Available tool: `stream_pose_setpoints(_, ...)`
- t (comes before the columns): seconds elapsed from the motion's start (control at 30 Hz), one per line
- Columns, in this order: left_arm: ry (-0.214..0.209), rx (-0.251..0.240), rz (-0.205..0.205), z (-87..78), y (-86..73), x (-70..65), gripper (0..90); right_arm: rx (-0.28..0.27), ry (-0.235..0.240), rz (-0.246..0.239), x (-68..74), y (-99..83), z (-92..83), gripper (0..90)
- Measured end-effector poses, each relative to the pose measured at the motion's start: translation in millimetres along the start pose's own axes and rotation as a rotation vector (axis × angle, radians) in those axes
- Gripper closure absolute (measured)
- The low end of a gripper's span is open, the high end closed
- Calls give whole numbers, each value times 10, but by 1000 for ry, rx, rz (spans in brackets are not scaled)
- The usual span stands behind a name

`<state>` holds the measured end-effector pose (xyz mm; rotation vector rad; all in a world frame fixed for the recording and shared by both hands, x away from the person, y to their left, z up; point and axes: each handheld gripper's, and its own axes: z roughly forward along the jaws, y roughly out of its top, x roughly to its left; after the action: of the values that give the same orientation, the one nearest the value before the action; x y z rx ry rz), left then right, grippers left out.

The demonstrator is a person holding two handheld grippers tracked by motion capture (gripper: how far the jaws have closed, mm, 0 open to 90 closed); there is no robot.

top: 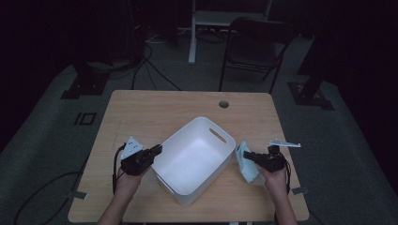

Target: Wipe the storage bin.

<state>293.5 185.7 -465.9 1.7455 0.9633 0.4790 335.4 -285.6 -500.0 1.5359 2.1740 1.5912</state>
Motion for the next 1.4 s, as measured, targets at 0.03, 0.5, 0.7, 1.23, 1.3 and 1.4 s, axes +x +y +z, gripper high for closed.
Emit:
stream_pose_setpoints(0.03,1,-1,-1,3,0,-3,868,-27,8,-7,38,42,-82,842)
stream_pose_setpoints(0.5,5,3,8,29,10,-30,868,-130,89,-95,405,236,-317,842)
stream_pose_setpoints(0.7,-4,4,10,33,12,-23,867,-68,87,-89,408,198,-93,842)
stream_pose_setpoints(1.23,-25,6,4,47,18,-2,865,-37,54,-101,452,161,57,842)
stream_pose_setpoints(1.3,-27,6,6,50,18,0,865,-28,47,-100,441,154,74,842)
stream_pose_setpoints(1.4,-28,5,6,52,18,2,865,-20,45,-95,425,139,99,842)
